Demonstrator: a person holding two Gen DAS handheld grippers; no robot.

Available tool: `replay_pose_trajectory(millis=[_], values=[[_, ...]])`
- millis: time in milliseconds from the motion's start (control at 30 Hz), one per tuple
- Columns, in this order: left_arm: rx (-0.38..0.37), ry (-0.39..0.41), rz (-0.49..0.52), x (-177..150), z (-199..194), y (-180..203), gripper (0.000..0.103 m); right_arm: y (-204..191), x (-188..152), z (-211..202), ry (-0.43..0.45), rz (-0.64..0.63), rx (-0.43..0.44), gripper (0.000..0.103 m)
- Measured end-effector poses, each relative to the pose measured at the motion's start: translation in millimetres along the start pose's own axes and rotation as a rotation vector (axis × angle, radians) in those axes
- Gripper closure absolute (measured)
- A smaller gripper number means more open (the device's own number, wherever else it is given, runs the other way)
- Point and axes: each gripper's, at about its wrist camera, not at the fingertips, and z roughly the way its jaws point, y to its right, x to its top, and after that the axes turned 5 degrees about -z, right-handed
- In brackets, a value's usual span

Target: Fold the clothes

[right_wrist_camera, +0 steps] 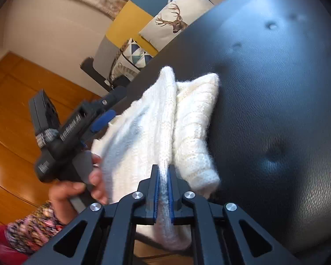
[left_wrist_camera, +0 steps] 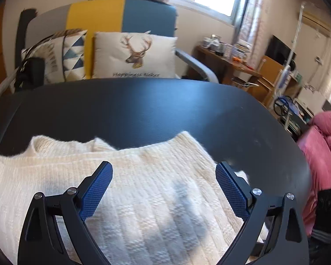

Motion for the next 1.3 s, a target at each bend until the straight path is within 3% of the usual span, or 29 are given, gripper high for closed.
replay_pose_trajectory(millis=[167, 267, 400, 533, 600, 667, 800, 900, 1033, 1167, 1267, 1300], values=[[-0.012, 0.033, 0.027, 1.9, 1.6, 9.3, 0.007, -4.7, -0.3, -21.6, 0.091, -0.031, -0.088, 0.099], [-0.007, -0.022, 0.087, -6.3, 12.4, 22.8, 0.007, 5.5, -5.1, -18.2, 0.087, 0.006, -0.13, 0.099], [0.037, -0.166, 0.186, -23.5, 50.0, 36.5, 0.007, 20.5, -15.9, -16.7, 0.109, 0.088, -0.077, 0.1], [0.013, -0.201, 0.175, -19.9, 58.5, 35.4, 0.001, 23.2, -18.3, -27.2, 0.154, 0.122, -0.041, 0.094], [-0.007, -0.197, 0.161, -19.4, 58.5, 31.9, 0.001, 13.8, -16.1, -44.2, 0.227, 0.074, -0.081, 0.087], [-0.008, -0.193, 0.163, -20.6, 58.4, 31.9, 0.001, -1.2, -9.8, -52.5, 0.262, -0.019, -0.089, 0.086], [-0.021, -0.19, 0.156, -20.8, 57.6, 29.4, 0.001, -22.9, 1.7, -25.6, 0.152, -0.141, -0.133, 0.086], [-0.05, -0.181, 0.137, -20.1, 53.9, 24.9, 0.001, -18.1, 3.4, -10.0, 0.114, -0.132, -0.207, 0.086], [-0.083, -0.172, 0.111, -18.9, 51.8, 19.7, 0.001, -2.3, 13.1, -2.4, 0.112, -0.046, -0.09, 0.086], [-0.099, -0.168, 0.097, -18.1, 51.2, 17.1, 0.001, -1.4, 21.1, 19.4, 0.057, -0.084, -0.125, 0.086], [-0.111, -0.166, 0.088, -17.7, 50.5, 15.5, 0.001, -0.3, 19.4, 28.2, 0.102, -0.096, -0.131, 0.089], [-0.117, -0.164, 0.084, -17.5, 49.8, 14.9, 0.001, 0.3, 16.6, 29.8, 0.133, -0.106, -0.138, 0.094]])
